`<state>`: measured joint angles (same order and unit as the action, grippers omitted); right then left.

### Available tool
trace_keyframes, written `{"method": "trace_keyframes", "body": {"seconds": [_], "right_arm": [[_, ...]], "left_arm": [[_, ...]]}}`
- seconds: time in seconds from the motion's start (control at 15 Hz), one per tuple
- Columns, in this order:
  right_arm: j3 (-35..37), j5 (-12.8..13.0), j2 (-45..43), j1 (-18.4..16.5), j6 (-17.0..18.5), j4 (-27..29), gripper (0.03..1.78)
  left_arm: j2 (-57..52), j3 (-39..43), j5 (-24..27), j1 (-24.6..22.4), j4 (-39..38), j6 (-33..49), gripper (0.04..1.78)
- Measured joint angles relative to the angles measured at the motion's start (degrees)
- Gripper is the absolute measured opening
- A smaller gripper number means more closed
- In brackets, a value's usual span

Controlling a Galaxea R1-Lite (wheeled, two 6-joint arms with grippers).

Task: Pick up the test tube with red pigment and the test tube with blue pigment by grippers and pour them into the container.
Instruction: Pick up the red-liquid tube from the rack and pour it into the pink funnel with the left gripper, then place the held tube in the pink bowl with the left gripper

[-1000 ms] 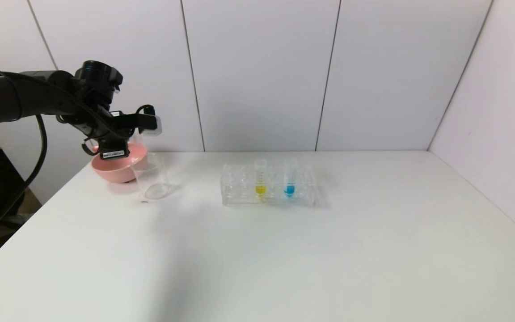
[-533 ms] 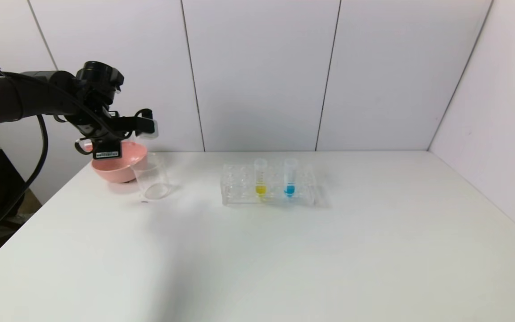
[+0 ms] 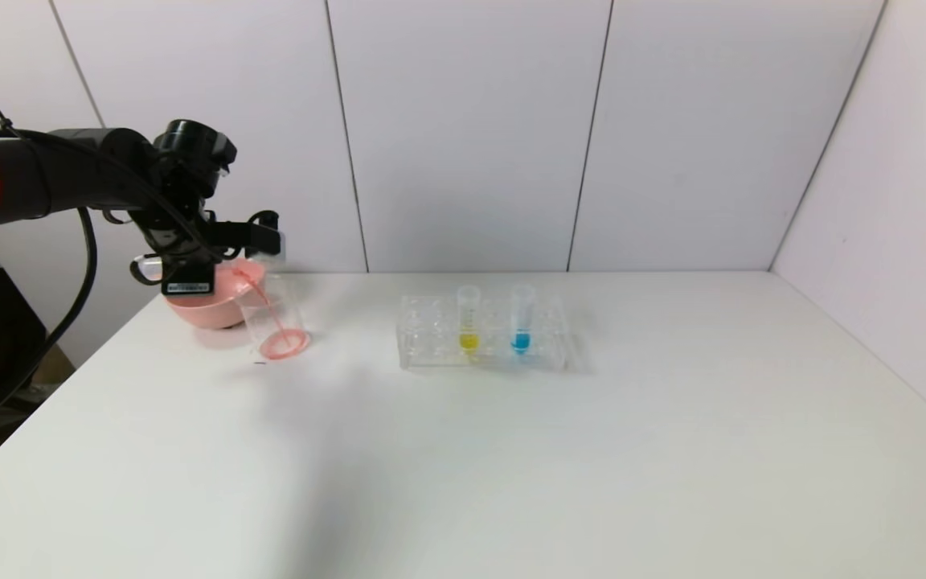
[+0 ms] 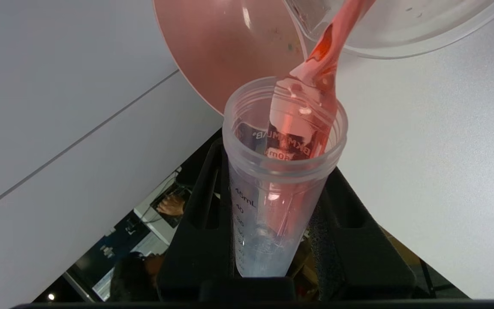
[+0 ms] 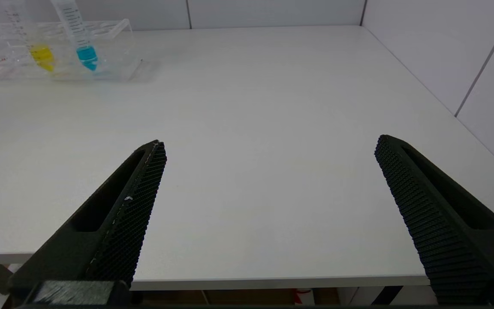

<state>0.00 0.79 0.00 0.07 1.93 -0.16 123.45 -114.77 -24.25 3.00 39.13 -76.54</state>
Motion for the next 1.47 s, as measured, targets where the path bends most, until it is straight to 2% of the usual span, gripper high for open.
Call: {"method": "trace_keyframes", "body": {"seconds": [0.2, 0.6, 1.0, 1.2, 1.47], "right_arm": [[0.0, -0.02, 0.0, -0.02, 0.0, 0.0, 1.77], [0.0, 0.0, 0.0, -0.02, -0.02, 0.0, 1.78], [0.0, -0.02, 0.0, 0.0, 0.0, 0.0, 1.77], [0.0, 0.0, 0.0, -0.02, 0.0, 0.0, 1.77], [0.0, 0.0, 0.0, -0.02, 0.0, 0.0, 1.77]], "left_arm": [[-0.13, 0.0, -3.61, 0.68, 0.52, -0.77, 0.51], [-0.33, 0.0, -6.51, 1.95, 1.24, -1.4, 0.51], [-0.41, -0.11, -6.29, 2.34, 0.8, -1.29, 0.51], [-0.57, -0.11, -0.87, 1.71, 0.2, -0.38, 0.51], [-0.96, 0.37, 17.55, -2.71, 0.34, 5.99, 0.51]]}}
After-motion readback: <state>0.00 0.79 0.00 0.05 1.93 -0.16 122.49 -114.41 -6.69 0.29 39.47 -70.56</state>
